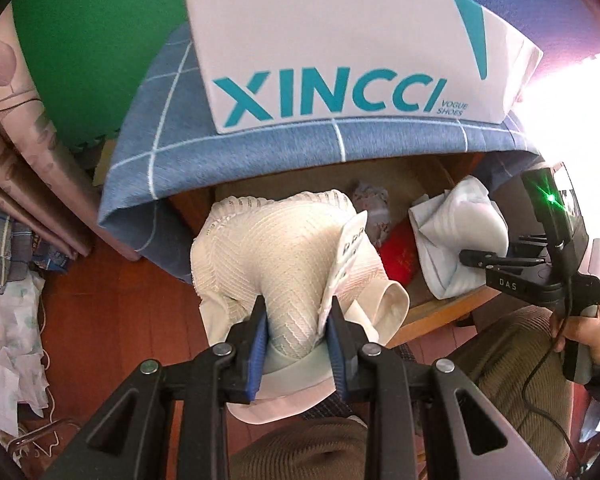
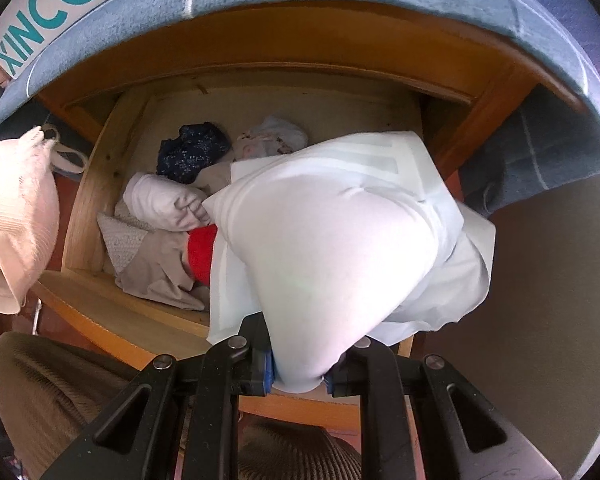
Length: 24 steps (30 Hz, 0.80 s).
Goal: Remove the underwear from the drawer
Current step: 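Lift the beige bra with the left tool up over the white box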
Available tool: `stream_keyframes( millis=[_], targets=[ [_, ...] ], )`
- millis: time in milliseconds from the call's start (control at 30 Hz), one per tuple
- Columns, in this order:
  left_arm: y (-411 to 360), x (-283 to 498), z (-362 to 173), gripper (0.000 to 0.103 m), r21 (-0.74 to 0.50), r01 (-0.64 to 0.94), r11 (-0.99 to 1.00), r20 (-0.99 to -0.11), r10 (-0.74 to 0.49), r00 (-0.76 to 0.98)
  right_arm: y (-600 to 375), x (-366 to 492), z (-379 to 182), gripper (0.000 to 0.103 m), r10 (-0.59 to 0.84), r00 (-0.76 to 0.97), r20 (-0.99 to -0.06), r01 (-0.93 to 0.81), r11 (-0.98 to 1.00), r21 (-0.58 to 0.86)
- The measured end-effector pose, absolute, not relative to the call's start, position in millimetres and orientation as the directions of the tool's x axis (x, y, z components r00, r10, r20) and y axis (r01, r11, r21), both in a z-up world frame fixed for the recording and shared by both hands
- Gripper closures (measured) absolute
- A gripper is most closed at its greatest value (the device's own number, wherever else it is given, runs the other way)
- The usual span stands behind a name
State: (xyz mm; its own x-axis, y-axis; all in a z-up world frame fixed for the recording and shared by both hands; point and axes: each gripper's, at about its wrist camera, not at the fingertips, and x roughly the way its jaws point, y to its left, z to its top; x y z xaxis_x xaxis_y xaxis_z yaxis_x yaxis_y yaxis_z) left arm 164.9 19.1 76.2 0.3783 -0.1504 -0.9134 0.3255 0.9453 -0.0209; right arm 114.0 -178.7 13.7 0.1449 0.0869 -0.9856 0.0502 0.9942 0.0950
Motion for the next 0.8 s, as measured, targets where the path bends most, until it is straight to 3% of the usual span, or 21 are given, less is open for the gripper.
stream_keyframes(
  millis=[433,800],
  targets=[
    [39,159,110,0.076,-0.032,0.234,0.972,-0.880,-0.138,0.455,-198,105,21,0.087,0.031,0.173,-0.984,0.161,0.985,0.059],
    [49,162,157,0.076,-0.056,0.210,0.976,-0.852,-0.156,0.499,-193,103,16,0.087,0.065,0.157,-0.985,0.140,0.986,0.087]
  ],
)
